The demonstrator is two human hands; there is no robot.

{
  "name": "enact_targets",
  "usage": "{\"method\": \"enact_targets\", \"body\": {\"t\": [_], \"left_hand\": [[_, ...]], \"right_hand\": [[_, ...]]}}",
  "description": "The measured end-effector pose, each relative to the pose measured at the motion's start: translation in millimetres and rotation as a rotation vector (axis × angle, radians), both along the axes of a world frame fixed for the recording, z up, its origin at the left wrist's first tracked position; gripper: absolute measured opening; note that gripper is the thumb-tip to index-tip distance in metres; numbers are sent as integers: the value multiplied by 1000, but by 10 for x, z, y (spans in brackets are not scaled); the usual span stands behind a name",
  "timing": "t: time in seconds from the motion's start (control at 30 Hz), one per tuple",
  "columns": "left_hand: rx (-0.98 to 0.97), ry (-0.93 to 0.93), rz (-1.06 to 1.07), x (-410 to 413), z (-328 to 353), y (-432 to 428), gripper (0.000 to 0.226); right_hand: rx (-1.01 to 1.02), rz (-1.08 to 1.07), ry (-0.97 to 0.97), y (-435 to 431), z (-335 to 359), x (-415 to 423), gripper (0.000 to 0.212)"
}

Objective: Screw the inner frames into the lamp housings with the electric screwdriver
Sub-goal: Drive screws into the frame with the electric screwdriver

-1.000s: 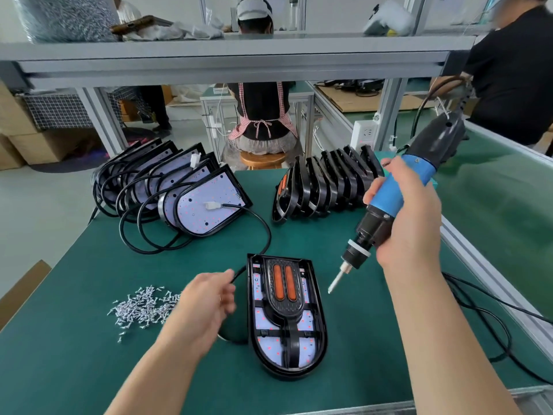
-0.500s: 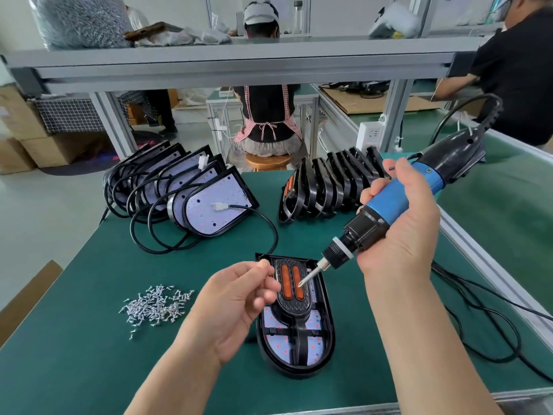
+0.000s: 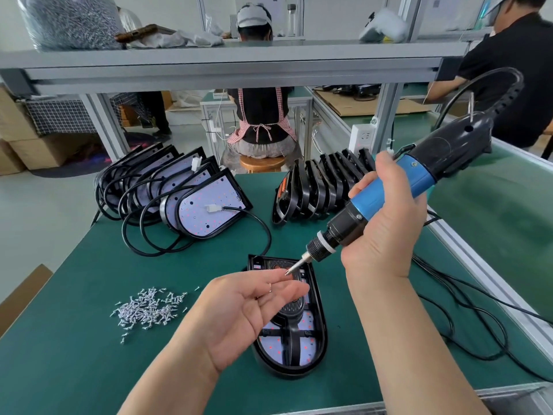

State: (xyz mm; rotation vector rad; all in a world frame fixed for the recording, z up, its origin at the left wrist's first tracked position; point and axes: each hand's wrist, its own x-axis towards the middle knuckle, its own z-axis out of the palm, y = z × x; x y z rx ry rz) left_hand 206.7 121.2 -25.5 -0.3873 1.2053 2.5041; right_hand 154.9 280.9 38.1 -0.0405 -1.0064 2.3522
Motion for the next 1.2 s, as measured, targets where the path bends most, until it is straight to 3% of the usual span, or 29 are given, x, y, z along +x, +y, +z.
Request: {"method": "enact_targets", "body": {"t": [0.2,0.4,1.2], "left_hand": [[-97,43,-105,52,-7,42,26],[-62,45,-95,56,14,77,9],[126,-89,-78,-61,-63,116,18]], "right_hand": [[17,1,8,-8,-2,22,16],[20,-25,28,-5,49,67,13],[-37,-81,-164,109,290,115,21]]}}
